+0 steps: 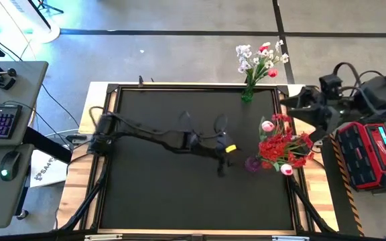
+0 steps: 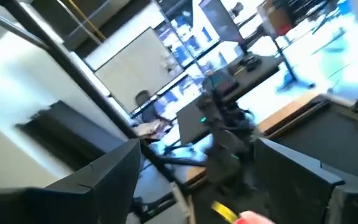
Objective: Sort flowers into vase by color
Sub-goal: Return to Home Position
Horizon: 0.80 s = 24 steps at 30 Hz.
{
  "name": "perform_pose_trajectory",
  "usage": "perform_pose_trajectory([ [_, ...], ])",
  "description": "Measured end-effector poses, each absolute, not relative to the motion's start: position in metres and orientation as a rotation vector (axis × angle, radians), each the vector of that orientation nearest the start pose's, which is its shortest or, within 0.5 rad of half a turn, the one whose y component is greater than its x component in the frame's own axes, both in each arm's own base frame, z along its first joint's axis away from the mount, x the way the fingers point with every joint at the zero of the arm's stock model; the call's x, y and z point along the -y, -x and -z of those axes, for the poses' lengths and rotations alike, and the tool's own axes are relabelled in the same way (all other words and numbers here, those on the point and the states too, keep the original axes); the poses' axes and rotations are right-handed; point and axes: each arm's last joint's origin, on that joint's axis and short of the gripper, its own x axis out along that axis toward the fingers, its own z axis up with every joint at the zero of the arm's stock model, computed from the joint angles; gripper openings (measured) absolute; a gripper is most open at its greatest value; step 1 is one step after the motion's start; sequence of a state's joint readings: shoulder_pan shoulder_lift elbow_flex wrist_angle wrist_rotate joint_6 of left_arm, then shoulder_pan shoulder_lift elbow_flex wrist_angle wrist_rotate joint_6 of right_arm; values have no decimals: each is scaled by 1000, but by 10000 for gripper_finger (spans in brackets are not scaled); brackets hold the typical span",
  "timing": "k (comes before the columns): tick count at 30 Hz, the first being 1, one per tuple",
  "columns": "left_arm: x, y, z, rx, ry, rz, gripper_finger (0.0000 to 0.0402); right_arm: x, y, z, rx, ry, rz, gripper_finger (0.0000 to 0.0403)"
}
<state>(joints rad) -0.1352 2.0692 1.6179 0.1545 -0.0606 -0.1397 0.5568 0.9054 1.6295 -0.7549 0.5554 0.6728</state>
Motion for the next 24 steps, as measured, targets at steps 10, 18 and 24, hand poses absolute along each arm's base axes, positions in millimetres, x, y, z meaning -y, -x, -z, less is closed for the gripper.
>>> perform_pose_trajectory([
  [10,38,-366,-321,-206,130,-53,151,-27,-80,-513,-11,-371,183,147],
  [18,-24,-273,-352,-167,145,-83,51,-6,-53,-509,-2,-217,388,21],
  [24,-58,-217,-353,-173,120,-112,4,-2,-49,-491,-60,-177,416,5],
])
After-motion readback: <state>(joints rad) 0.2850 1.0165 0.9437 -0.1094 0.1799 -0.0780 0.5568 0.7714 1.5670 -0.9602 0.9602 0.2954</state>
